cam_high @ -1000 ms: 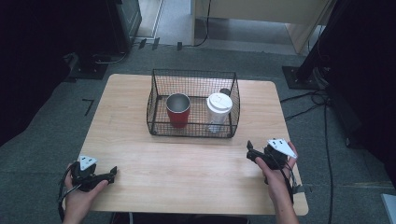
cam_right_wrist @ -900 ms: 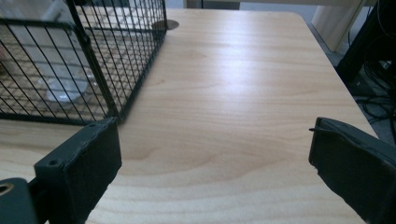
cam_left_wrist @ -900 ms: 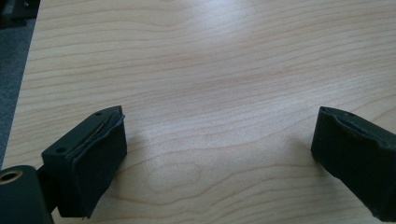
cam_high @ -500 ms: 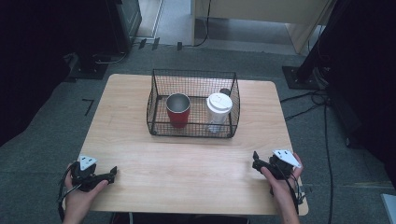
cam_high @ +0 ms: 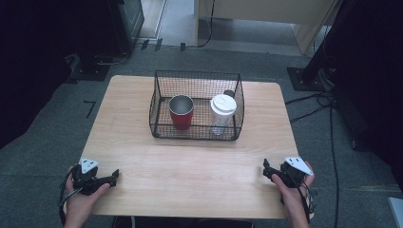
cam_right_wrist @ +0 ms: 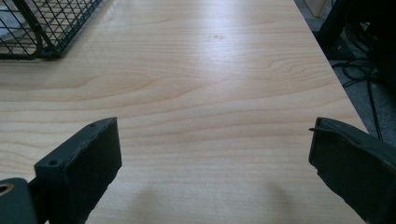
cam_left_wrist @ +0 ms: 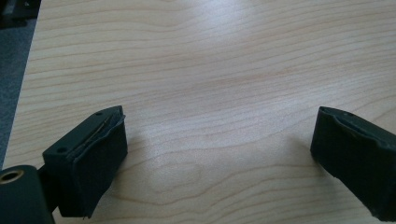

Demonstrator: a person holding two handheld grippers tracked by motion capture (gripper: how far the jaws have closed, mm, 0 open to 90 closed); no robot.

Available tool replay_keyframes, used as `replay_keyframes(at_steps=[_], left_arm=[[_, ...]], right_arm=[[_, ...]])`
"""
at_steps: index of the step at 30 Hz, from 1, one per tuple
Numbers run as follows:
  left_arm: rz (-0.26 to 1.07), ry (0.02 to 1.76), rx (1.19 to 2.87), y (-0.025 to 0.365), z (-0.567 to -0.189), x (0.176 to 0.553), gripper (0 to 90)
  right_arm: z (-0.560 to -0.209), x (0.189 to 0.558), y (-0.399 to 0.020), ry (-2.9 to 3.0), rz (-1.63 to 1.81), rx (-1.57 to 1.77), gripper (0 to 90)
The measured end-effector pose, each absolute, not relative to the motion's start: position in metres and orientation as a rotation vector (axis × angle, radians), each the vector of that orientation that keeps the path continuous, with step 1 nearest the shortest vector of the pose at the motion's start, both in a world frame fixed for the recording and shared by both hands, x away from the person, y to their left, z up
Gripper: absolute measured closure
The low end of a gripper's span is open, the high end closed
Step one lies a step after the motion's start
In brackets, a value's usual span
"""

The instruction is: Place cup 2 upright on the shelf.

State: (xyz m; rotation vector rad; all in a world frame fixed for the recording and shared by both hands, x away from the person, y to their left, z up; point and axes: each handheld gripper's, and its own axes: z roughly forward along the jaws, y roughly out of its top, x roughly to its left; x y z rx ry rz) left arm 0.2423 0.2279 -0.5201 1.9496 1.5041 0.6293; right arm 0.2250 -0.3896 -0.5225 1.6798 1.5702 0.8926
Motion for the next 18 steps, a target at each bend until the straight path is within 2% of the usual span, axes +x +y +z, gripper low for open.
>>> replay_keyframes(at_steps=[18], left_arm=[[0.629, 1.504, 1.95, 0.228, -0.52, 0.242, 4.3]], right_arm=[[-0.527, 0.216, -0.415, 1.615, 0.748, 1.823, 2.4]])
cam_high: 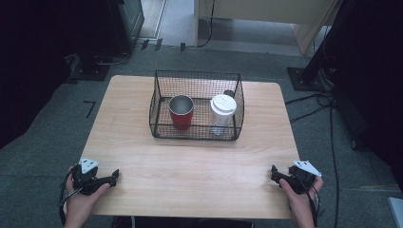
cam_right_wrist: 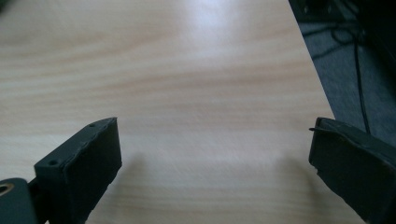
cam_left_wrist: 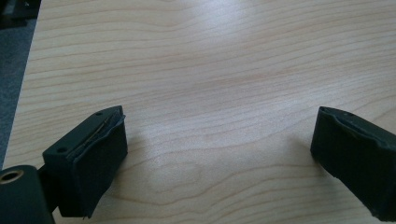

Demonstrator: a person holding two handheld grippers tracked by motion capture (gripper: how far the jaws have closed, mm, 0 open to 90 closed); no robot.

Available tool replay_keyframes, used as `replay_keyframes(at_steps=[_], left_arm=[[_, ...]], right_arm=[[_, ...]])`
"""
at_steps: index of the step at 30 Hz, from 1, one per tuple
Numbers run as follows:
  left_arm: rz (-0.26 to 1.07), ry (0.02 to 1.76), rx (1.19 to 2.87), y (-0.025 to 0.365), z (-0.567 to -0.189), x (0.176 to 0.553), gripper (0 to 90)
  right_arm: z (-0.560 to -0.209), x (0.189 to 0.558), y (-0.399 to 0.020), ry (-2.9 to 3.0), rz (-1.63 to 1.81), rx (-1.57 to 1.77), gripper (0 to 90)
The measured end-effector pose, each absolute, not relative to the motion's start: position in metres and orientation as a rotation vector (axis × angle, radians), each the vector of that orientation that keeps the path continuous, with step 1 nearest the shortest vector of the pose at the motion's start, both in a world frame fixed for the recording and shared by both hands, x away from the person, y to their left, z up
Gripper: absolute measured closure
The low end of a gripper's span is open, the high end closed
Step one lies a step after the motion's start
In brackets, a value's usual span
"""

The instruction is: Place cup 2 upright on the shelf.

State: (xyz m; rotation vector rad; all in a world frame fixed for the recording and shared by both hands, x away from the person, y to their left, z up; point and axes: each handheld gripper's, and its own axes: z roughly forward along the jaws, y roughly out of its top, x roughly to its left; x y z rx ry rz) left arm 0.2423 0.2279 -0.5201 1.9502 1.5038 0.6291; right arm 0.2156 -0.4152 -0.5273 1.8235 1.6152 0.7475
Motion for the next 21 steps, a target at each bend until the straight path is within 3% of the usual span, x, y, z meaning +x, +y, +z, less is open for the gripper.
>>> replay_keyframes(at_steps=[21], left_arm=[[0.629, 1.502, 1.951, 0.228, -0.52, 0.242, 4.3]], right_arm=[[-0.529, 0.203, -0.431, 1.705, 0.757, 1.792, 1.9]])
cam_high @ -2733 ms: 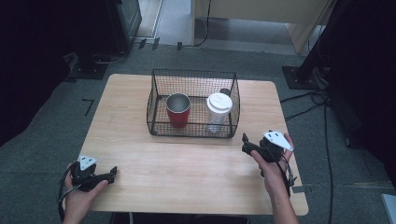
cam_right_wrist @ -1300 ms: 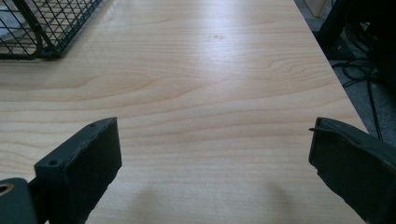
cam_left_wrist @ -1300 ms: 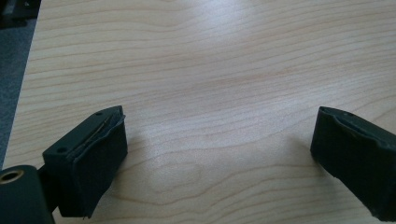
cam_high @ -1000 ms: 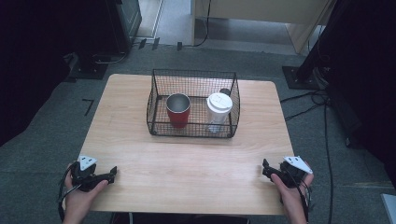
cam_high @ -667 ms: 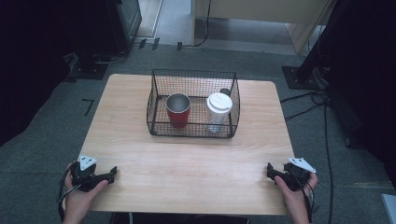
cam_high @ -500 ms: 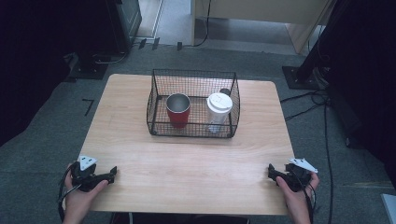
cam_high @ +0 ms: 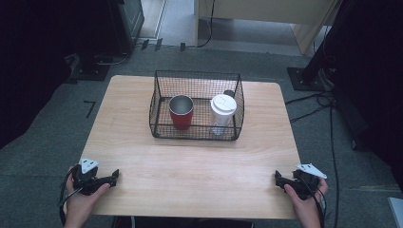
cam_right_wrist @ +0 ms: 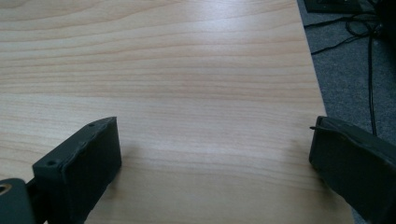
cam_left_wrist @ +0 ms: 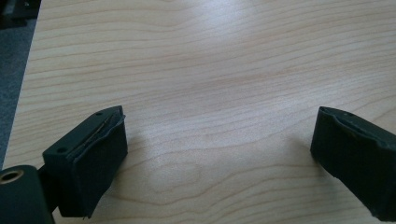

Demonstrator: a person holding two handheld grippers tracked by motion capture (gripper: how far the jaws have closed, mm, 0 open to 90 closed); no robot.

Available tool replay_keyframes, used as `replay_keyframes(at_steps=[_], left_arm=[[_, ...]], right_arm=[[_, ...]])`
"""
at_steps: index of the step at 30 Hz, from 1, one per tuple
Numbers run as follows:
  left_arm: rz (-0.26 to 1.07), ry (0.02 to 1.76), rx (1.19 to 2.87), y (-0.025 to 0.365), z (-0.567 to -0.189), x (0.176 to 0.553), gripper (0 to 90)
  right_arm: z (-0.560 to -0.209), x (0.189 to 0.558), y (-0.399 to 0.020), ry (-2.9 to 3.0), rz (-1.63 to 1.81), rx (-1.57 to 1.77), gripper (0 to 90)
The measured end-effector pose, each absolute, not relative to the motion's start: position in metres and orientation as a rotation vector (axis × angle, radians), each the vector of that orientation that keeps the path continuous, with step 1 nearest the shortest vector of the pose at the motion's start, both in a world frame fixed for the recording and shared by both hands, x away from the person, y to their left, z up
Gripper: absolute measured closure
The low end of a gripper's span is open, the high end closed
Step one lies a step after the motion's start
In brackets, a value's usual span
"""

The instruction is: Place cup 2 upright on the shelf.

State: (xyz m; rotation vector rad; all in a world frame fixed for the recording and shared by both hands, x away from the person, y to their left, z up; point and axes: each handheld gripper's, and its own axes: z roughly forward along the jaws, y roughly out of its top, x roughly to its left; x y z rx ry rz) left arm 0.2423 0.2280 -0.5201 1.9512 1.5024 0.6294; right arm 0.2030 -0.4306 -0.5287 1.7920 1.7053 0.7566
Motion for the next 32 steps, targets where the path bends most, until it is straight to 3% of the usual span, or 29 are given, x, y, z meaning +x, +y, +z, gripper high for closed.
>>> replay_keyframes(at_steps=[32], left_arm=[[0.652, 1.553, 1.915, 0.2232, -0.5198, 0.2439, 6.1]], right_arm=[[-0.5281, 0.2012, -0.4349, 1.709, 0.817, 1.797, 1.8]])
